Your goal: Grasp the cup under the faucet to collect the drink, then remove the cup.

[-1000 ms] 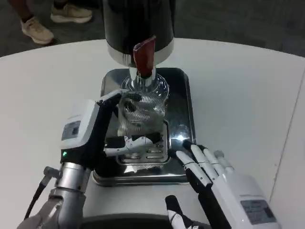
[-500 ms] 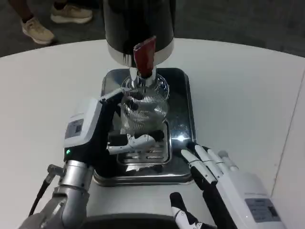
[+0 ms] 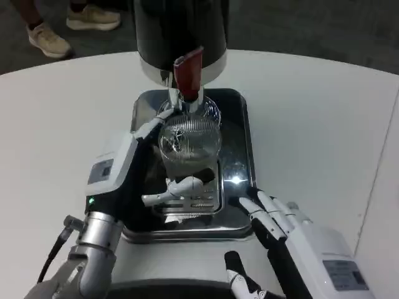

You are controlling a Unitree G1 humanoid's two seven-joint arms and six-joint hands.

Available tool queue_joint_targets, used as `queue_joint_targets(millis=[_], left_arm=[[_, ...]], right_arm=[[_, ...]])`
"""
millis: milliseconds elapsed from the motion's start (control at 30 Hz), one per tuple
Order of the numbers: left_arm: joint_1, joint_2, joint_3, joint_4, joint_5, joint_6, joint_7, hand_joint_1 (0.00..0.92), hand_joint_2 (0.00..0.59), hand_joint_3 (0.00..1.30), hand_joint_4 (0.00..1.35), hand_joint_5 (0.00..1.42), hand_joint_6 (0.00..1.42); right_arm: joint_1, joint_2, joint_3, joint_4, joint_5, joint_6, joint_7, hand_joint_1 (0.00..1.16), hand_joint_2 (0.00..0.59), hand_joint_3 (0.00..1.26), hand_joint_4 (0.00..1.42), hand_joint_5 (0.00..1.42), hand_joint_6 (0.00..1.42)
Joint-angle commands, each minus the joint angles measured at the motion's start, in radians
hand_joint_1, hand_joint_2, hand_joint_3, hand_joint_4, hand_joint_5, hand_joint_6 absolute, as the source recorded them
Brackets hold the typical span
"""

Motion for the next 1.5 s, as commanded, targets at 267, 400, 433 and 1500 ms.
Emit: queue_joint_targets(millis=[267, 400, 433, 1500], left_arm=[[0.039, 0.043, 0.032, -0.037, -0.049, -0.062, -0.028, 0.005, 0.000, 0.04, 0.07, 0.31, 0.13], [0.065, 0.068, 0.077, -0.067, -0.136, -0.146, -0.123, 0.000, 0.041, 0.00, 0.00, 0.21, 0.04], [0.073, 0.075, 0.091, -0.080, -0.158, -0.161, -0.147, 0.000, 0.062, 0.00, 0.00, 0.16, 0.01], [0.231, 0.243, 0.523, -1.040, -1.299, 0.421, -1.435, 0.000, 0.231, 0.00, 0.00, 0.00, 0.00]], right_arm=[[-0.002, 0.011, 0.010, 0.003, 0.012, 0.010, 0.001, 0.40, 0.517, 0.17, 0.06, 0.10, 0.11], [-0.002, 0.012, 0.012, 0.005, 0.012, 0.012, -0.001, 0.40, 0.516, 0.17, 0.06, 0.10, 0.12], [-0.002, 0.012, 0.012, 0.005, 0.012, 0.013, -0.001, 0.40, 0.516, 0.17, 0.06, 0.10, 0.12], [-0.035, 0.029, 0.064, 0.054, -0.018, 0.022, -0.017, 0.39, 0.516, 0.17, 0.06, 0.11, 0.13]])
